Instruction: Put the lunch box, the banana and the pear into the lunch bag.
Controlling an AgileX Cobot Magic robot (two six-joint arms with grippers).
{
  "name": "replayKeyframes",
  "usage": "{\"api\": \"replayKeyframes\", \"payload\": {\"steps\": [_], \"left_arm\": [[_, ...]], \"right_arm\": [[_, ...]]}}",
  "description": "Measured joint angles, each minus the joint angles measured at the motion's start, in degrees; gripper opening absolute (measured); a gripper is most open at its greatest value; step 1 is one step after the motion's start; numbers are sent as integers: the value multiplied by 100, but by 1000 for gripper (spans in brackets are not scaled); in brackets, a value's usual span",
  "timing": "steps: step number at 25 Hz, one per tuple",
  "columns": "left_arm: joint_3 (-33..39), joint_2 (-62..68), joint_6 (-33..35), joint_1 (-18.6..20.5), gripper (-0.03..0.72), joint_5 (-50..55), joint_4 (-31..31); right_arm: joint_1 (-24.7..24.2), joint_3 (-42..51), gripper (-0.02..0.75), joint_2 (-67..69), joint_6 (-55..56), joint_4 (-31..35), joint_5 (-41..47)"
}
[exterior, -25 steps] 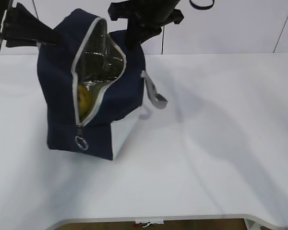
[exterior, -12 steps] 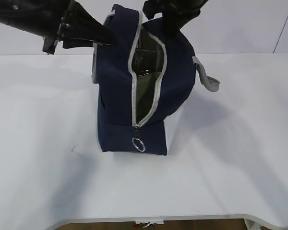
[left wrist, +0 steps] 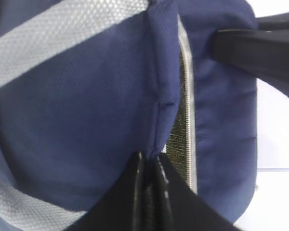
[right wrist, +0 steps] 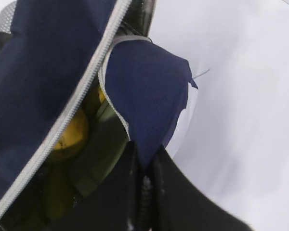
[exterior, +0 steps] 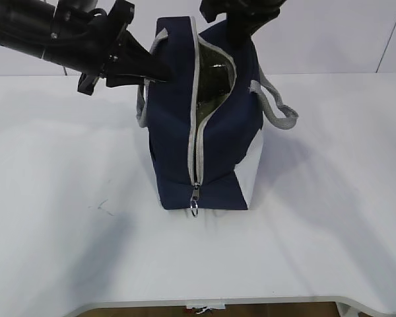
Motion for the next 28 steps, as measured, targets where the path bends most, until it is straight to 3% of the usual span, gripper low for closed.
{"api": "replayKeyframes", "payload": {"steps": [8, 11, 14, 16, 23, 28], "left_arm": [[-12, 149, -12, 0, 23, -13, -76], [-12, 186, -12, 0, 64, -13, -101], [-12, 186, -12, 0, 136, -13, -124], [-12, 186, 10, 14, 171, 15, -124], [-12, 186, 47, 309, 281, 620, -136], [-12, 67, 47, 556, 296, 1075, -205]], "right_arm": [[-11, 0, 67, 368, -3, 145, -49], [-11, 0, 190, 392, -3, 271, -87], [-11, 0, 372, 392, 20, 280, -109], [-11, 0, 440, 380, 46, 280, -114], [-11, 0, 479, -253, 67, 319, -114], [-11, 0, 480, -751, 79, 329, -114]]}}
